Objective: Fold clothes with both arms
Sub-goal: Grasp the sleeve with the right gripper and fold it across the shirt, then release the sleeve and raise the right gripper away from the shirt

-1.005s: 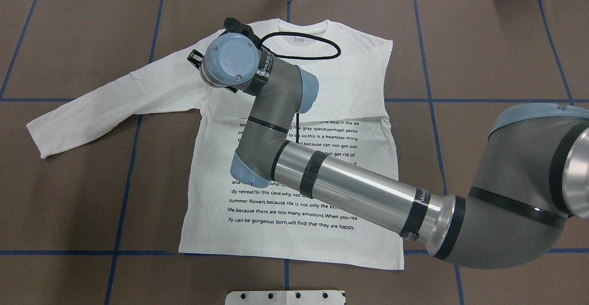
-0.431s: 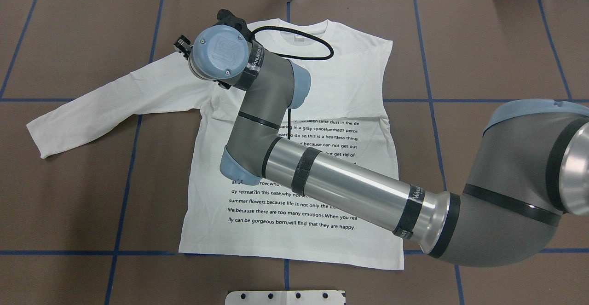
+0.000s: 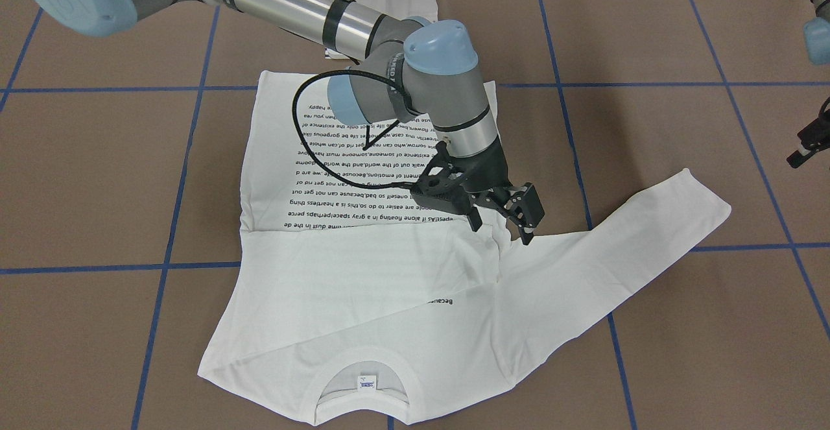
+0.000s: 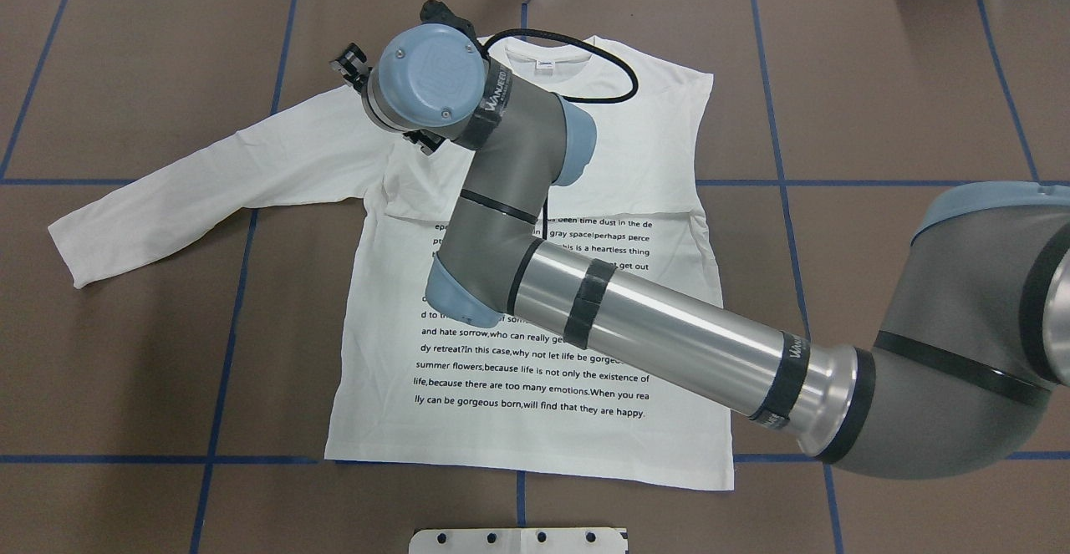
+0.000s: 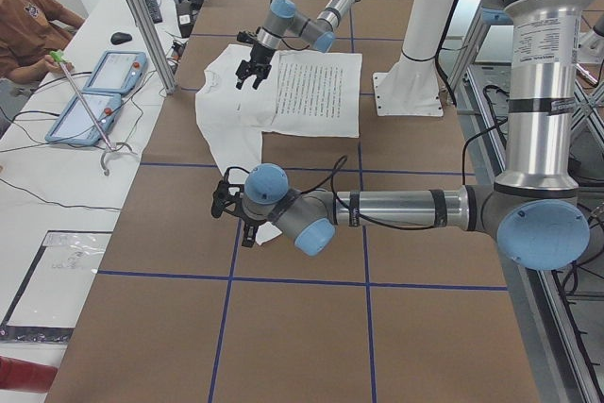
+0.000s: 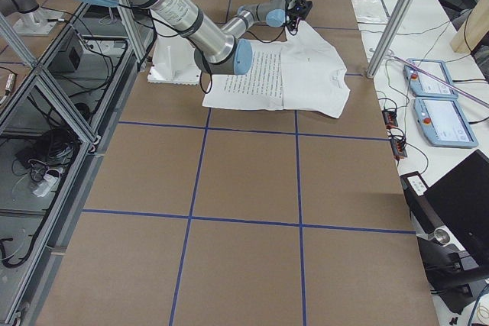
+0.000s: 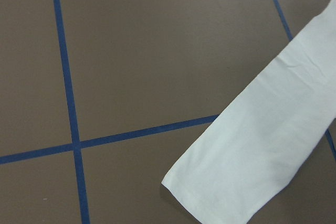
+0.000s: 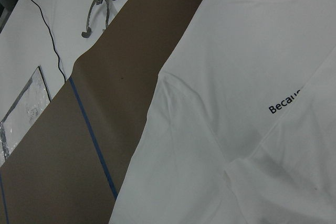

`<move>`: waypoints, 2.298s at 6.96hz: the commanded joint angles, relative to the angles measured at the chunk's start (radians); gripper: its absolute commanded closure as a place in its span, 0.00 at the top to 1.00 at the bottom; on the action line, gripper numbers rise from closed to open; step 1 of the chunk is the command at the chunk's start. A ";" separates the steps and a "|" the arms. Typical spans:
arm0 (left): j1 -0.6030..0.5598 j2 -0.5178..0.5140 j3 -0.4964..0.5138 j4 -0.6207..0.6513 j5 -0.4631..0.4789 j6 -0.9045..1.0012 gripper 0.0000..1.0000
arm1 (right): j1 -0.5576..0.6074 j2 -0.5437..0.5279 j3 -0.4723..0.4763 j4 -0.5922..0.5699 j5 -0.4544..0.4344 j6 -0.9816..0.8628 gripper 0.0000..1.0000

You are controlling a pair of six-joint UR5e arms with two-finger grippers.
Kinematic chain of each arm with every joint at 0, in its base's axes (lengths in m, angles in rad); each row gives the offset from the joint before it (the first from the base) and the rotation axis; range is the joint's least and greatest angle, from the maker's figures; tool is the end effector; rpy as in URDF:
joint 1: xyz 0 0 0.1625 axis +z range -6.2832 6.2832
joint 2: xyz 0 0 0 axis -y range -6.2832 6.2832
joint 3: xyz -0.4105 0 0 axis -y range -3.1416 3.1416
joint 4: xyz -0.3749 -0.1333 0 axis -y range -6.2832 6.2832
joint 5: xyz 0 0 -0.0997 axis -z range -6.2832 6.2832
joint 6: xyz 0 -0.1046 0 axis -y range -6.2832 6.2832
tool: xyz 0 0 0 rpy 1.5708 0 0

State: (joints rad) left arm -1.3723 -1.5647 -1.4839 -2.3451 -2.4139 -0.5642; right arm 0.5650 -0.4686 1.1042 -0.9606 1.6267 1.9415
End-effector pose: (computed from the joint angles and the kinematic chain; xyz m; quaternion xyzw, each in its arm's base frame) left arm 0.0429 -0.4933 0.5991 0.1394 0.4714 -0.0220 0.8705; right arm -0.6064 -0.5353 0.0642 0.0340 -0.5826 0.3516 0.7320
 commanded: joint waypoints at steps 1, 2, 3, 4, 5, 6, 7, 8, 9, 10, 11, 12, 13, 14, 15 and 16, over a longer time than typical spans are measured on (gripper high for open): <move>0.099 -0.081 0.129 -0.039 0.114 -0.060 0.94 | 0.036 -0.241 0.279 -0.032 0.087 -0.003 0.99; 0.117 -0.093 0.163 -0.043 0.116 -0.060 0.94 | 0.052 -0.286 0.284 -0.035 0.087 -0.006 0.99; 0.122 -0.095 0.177 -0.043 0.114 -0.060 0.88 | 0.114 -0.385 0.334 -0.033 0.088 -0.004 0.99; 0.146 -0.095 0.185 -0.042 0.111 -0.060 0.82 | 0.172 -0.509 0.418 -0.023 0.104 -0.015 0.99; 0.176 -0.095 0.186 -0.042 0.110 -0.063 0.81 | 0.212 -0.554 0.439 -0.020 0.180 -0.057 0.99; 0.188 -0.093 0.189 -0.040 0.111 -0.107 0.75 | 0.239 -0.559 0.466 -0.024 0.244 -0.064 0.99; 0.212 -0.093 0.194 -0.042 0.110 -0.141 0.70 | 0.240 -0.591 0.477 -0.018 0.271 -0.069 0.99; 0.220 -0.093 0.197 -0.042 0.108 -0.157 0.68 | 0.237 -0.597 0.476 -0.020 0.271 -0.070 0.99; 0.220 -0.090 0.198 -0.042 0.108 -0.161 0.68 | 0.234 -0.596 0.476 -0.020 0.269 -0.073 0.99; 0.225 -0.087 0.201 -0.040 0.108 -0.161 0.66 | 0.234 -0.591 0.477 -0.020 0.271 -0.073 0.99; 0.226 -0.089 0.223 -0.042 0.110 -0.160 0.64 | 0.234 -0.591 0.477 -0.020 0.271 -0.073 0.99; 0.236 -0.089 0.237 -0.042 0.113 -0.157 0.62 | 0.234 -0.590 0.477 -0.020 0.271 -0.073 0.99; 0.237 -0.090 0.237 -0.043 0.110 -0.157 0.62 | 0.234 -0.590 0.479 -0.020 0.272 -0.073 0.99; 0.239 -0.090 0.235 -0.045 0.108 -0.157 0.55 | 0.234 -0.588 0.479 -0.020 0.272 -0.073 0.99; 0.239 -0.090 0.234 -0.045 0.108 -0.157 0.36 | 0.234 -0.587 0.480 -0.020 0.272 -0.072 0.99; 0.239 -0.089 0.237 -0.045 0.108 -0.148 0.31 | 0.234 -0.587 0.482 -0.020 0.272 -0.072 0.99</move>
State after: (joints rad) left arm -1.1342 -1.6548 -1.2491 -2.3897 -2.3054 -0.7187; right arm 0.7992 -1.0561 1.5846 -0.9802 1.8990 1.8694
